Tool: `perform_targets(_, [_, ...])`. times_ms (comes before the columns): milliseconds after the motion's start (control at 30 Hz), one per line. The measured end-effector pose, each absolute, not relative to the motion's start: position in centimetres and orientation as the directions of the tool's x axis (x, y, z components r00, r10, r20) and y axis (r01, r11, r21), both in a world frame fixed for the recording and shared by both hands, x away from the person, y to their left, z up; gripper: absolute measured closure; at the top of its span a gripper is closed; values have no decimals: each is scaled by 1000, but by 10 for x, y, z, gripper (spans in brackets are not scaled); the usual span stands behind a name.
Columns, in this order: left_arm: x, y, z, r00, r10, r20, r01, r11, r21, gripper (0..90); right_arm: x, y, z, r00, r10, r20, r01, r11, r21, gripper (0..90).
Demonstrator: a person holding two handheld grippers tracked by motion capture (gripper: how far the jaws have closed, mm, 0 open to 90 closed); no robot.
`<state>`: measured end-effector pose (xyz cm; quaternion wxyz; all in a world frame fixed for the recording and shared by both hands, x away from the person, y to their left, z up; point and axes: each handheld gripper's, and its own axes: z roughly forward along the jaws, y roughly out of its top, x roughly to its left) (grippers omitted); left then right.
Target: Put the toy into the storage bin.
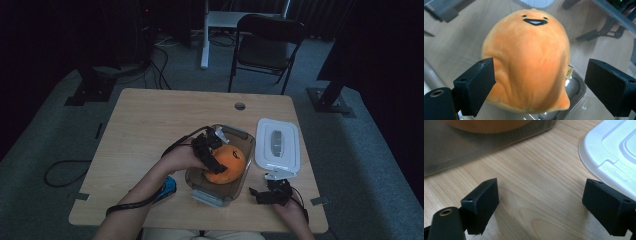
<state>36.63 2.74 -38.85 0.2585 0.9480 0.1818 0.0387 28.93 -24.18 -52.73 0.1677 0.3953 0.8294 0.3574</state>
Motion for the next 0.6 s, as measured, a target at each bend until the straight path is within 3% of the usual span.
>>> perform_targets(600, [347, 70, -374, 916, 401, 11, 332, -773, 541, 103, 289, -242, -527, -630, 776, 5, 537, 432, 725, 131])
